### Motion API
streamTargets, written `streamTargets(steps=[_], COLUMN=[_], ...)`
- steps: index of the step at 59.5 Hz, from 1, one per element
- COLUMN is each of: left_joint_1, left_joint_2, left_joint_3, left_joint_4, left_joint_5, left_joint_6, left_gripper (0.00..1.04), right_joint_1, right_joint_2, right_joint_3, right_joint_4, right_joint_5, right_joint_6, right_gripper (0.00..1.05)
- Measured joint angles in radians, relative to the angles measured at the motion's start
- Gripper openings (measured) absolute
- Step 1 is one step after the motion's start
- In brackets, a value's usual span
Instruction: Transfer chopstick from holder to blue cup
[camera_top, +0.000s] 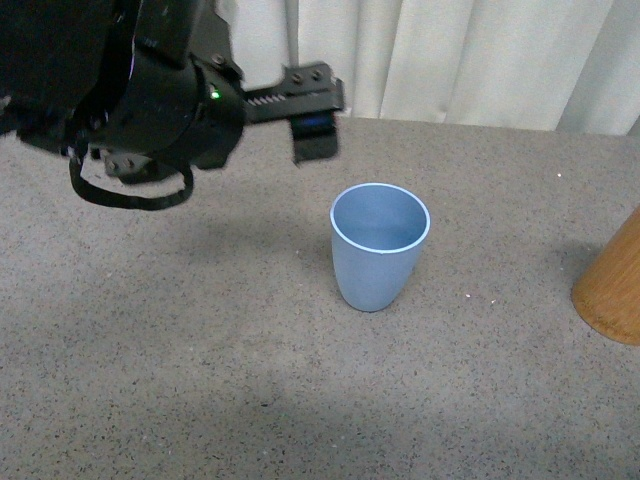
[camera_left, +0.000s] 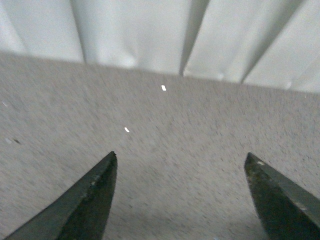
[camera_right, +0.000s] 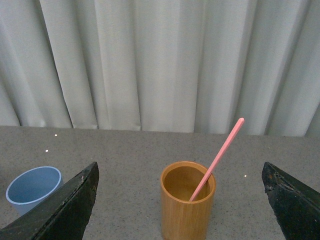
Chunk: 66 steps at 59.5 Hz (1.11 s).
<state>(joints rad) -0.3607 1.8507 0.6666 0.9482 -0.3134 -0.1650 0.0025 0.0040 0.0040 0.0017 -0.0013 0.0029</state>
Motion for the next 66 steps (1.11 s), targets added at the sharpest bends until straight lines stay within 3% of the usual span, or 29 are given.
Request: streamTargets(steps=[6,10,15,21,24,28,32,51,56,60,66], left_joint_1=[0.120,0.250,0.351,0.359,0.359,0.359,0.359,0.359,0.359,0.359,0.359], left_joint_2=[-0.153,-0.325,-0.560,-0.909,-1.122,-1.587,-1.775,-1.846,-1.846,-1.847,-1.847], left_joint_3=[-0.207,-0.363,-0.525,-0.644,-0.648,-0.648,-0.648,-0.648,-0.648,-0.648,-0.648], left_joint_4=[0.264,0.296,0.122,-0.158,-0.359,-0.773,-0.918,-0.947,-0.947,-0.947,-0.947], left_joint_5=[0.102,0.228,0.290,0.308,0.313,0.314,0.314,0.314,0.314,0.313,0.314], left_joint_6=[0.094,0.126,0.140,0.145,0.149,0.154,0.157,0.157,0.157,0.157,0.157], left_gripper=[0.54,0.38,0.20,0.04,0.04,0.04,0.04,0.06,0.28,0.45,0.62], right_joint_1=[0.000,0.000,0.000,0.000,0.000,0.000,0.000,0.000,-0.002,-0.056,-0.130], right_joint_2=[0.000,0.000,0.000,0.000,0.000,0.000,0.000,0.000,0.019,0.258,0.637], right_joint_3=[0.000,0.000,0.000,0.000,0.000,0.000,0.000,0.000,0.000,0.002,0.061], right_joint_4=[0.000,0.000,0.000,0.000,0.000,0.000,0.000,0.000,0.016,0.305,0.636], right_joint_5=[0.000,0.000,0.000,0.000,0.000,0.001,0.003,0.001,0.041,0.032,-0.008], right_joint_6=[0.000,0.000,0.000,0.000,0.000,0.000,0.000,0.000,0.039,0.110,0.145], right_gripper=[0.95,0.95,0.95,0.95,0.95,0.95,0.95,0.95,0.95,0.95,0.95])
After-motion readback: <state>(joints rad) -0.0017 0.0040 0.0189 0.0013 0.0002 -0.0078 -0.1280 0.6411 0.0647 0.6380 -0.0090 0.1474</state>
